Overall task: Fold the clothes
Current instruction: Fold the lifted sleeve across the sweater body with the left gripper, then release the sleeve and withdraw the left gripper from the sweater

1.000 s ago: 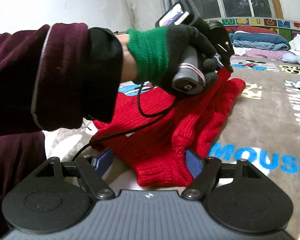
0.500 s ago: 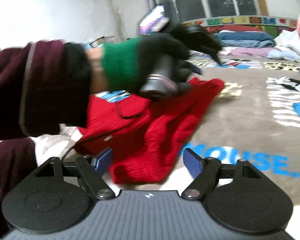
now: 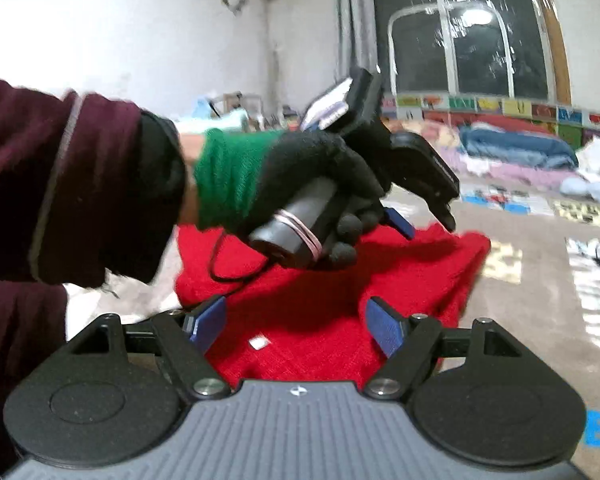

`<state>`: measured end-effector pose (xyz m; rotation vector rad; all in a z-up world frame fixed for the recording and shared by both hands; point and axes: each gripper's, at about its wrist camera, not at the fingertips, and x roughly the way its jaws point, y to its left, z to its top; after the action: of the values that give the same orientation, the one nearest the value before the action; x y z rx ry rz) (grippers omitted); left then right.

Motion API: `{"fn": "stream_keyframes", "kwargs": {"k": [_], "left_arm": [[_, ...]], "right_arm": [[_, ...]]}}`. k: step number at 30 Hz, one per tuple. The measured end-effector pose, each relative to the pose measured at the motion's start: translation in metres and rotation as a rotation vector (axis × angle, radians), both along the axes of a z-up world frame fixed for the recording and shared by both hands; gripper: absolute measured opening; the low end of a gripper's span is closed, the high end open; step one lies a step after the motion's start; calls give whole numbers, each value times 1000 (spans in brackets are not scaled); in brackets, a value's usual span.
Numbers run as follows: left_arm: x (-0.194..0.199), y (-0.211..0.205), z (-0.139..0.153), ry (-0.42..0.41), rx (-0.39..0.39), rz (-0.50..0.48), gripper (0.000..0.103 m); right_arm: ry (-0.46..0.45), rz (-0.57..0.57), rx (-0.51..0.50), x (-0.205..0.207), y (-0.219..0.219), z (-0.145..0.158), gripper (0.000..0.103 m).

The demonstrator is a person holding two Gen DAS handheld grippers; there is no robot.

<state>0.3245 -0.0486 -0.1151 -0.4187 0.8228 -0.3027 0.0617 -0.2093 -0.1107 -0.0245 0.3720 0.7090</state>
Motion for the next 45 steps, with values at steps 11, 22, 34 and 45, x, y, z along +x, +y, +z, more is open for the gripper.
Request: {"fn": "stream_keyframes", "kwargs": {"k": [11,22,34,45], "left_arm": [[-17,1,8,-140,98,-41,25],[-30,-73,7,-254,463,-294,33],[-91,-23,14,-291,337,-174,44],[-194,115,4,-248,113,140,59]], "right_arm": [[181,-1,181,24,-26,-11,77],[203,-3,207,24,-28,-16,77],[196,-9,173,20,-23,-18,77],[157,-68,230,-3,-33,-10,77]]}}
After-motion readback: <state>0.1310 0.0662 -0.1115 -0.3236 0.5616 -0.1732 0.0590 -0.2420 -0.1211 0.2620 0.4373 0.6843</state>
